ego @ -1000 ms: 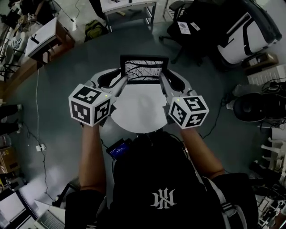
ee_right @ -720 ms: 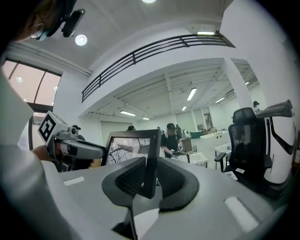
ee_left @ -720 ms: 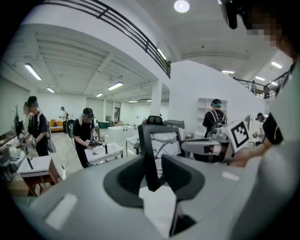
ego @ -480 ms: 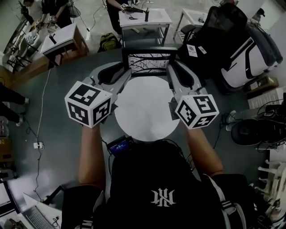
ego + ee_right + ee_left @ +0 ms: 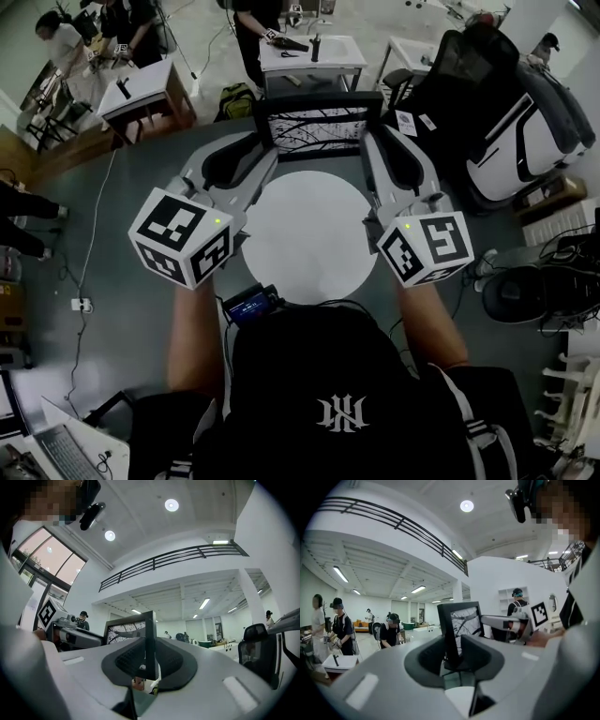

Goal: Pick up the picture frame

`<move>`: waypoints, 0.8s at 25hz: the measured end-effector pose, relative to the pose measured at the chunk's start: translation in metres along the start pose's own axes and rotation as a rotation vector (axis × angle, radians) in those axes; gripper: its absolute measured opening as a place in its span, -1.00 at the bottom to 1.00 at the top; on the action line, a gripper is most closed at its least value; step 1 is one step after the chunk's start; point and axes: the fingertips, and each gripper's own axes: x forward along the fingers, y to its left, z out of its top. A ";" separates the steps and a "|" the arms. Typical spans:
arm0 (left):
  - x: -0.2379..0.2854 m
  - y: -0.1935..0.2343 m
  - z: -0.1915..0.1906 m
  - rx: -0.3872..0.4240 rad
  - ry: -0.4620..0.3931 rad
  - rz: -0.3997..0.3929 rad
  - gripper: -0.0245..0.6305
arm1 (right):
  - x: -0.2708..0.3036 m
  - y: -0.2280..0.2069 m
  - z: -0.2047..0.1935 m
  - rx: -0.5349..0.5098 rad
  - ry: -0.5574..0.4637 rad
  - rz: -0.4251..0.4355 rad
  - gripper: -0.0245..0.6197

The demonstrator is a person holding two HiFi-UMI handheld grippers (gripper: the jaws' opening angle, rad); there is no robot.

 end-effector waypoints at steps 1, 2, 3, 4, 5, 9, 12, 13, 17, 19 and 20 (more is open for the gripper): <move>0.001 -0.006 0.005 0.004 -0.012 0.010 -0.61 | -0.005 -0.004 0.004 -0.001 -0.010 0.007 -0.73; 0.004 -0.014 0.010 0.008 -0.022 0.019 -0.61 | -0.010 -0.011 0.008 0.003 -0.018 0.013 -0.73; 0.008 -0.023 0.014 0.011 -0.032 0.026 -0.61 | -0.017 -0.018 0.011 0.007 -0.023 0.016 -0.73; 0.011 -0.032 0.017 0.013 -0.041 0.029 -0.63 | -0.024 -0.026 0.014 0.010 -0.026 0.018 -0.73; 0.014 -0.041 0.020 0.014 -0.050 0.030 -0.64 | -0.030 -0.031 0.017 0.012 -0.030 0.018 -0.73; 0.013 -0.060 0.033 0.036 -0.077 0.040 -0.64 | -0.047 -0.039 0.029 0.018 -0.068 0.019 -0.73; 0.010 -0.080 0.040 0.061 -0.087 0.047 -0.64 | -0.065 -0.045 0.035 0.028 -0.086 0.028 -0.73; 0.010 -0.088 0.042 0.067 -0.091 0.049 -0.64 | -0.072 -0.048 0.037 0.031 -0.092 0.034 -0.73; 0.006 -0.114 0.054 0.072 -0.124 0.062 -0.64 | -0.094 -0.056 0.049 0.039 -0.122 0.055 -0.73; 0.001 -0.125 0.058 0.079 -0.136 0.071 -0.65 | -0.103 -0.057 0.054 0.042 -0.139 0.066 -0.73; -0.001 -0.131 0.059 0.081 -0.140 0.075 -0.65 | -0.109 -0.057 0.057 0.044 -0.147 0.073 -0.73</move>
